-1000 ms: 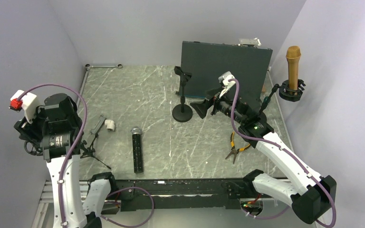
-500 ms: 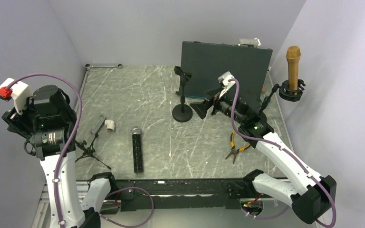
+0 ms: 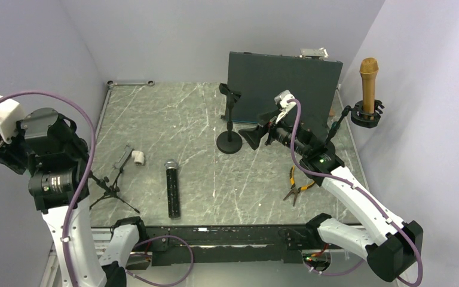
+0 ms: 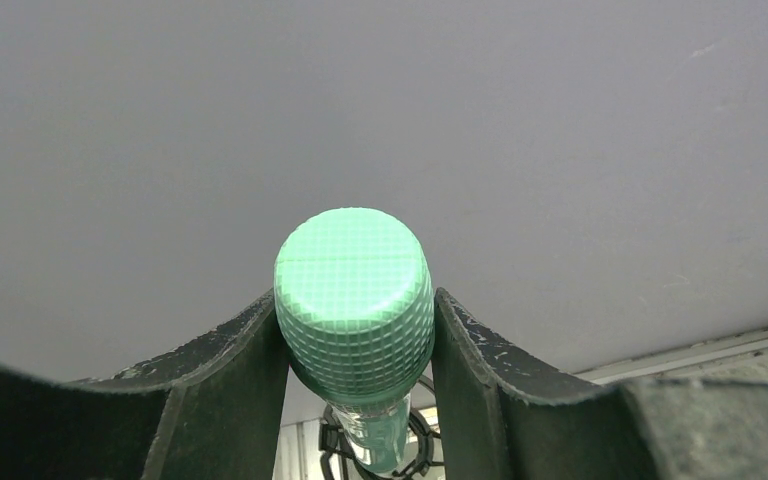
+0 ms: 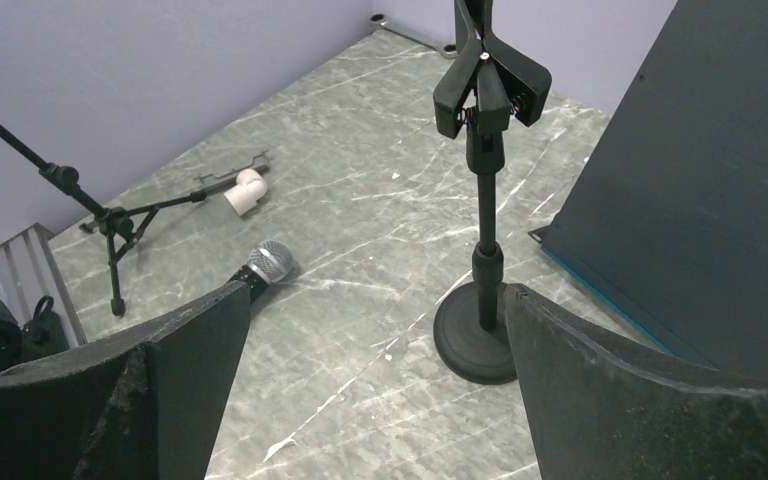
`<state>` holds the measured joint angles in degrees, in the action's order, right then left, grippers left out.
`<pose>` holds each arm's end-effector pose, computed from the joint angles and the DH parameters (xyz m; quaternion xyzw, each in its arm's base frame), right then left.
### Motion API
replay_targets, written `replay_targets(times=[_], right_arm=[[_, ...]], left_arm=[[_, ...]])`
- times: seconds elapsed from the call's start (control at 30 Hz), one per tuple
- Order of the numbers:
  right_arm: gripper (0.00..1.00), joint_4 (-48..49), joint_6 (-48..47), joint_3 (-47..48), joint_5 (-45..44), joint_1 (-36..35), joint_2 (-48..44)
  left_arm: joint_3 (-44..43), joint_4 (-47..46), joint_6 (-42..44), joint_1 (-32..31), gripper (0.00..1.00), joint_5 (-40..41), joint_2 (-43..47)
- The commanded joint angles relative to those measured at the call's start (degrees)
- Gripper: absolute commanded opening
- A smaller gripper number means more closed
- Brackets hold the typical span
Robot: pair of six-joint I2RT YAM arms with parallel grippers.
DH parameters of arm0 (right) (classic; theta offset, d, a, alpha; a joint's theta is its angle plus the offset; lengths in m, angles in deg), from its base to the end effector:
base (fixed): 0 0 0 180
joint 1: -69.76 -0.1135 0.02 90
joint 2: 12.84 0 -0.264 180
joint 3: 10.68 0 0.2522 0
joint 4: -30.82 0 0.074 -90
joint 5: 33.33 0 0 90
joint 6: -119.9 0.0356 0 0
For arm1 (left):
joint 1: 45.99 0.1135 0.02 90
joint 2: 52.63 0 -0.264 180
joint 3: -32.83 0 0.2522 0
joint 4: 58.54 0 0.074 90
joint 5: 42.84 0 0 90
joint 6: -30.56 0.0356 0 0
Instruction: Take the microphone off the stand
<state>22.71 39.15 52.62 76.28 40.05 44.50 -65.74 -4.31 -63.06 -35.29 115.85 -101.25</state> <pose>0.1989 0.1273 0.3579 -0.2423 0.6775 0.3436 0.6036 0.0867 0.0501 0.4982 -0.4562 0.5527 0.4474 0.5350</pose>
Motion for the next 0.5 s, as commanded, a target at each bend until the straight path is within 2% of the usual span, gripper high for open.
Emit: replay_targets(times=[0.0,0.17,0.27,0.33,0.47], right_arm=[[1.00,1.2,0.6,2.9,0.5,0.1,0.1],[1.00,0.6,0.5,3.3,0.4,0.1,0.1],[1.00,-0.1,0.1,3.6,0.1,0.1,0.0],[1.00,-0.4,-0.1,3.7,-0.3,0.1,-0.1],[1.00,-0.6,-0.2,4.1,-0.4,0.1,0.3]], left_arm=[[-7.8,0.9,1.7,0.3,0.00,-1.2,-0.1],[-15.9,5.4,-1.5,-0.1,0.00,-4.6,-1.0],[-19.8,7.8,-4.1,-0.2,0.00,-12.5,-0.5],[-20.5,7.0,-5.1,-0.2,0.00,-22.4,1.1],[-18.3,2.3,-5.3,-0.2,0.00,-51.3,2.5]])
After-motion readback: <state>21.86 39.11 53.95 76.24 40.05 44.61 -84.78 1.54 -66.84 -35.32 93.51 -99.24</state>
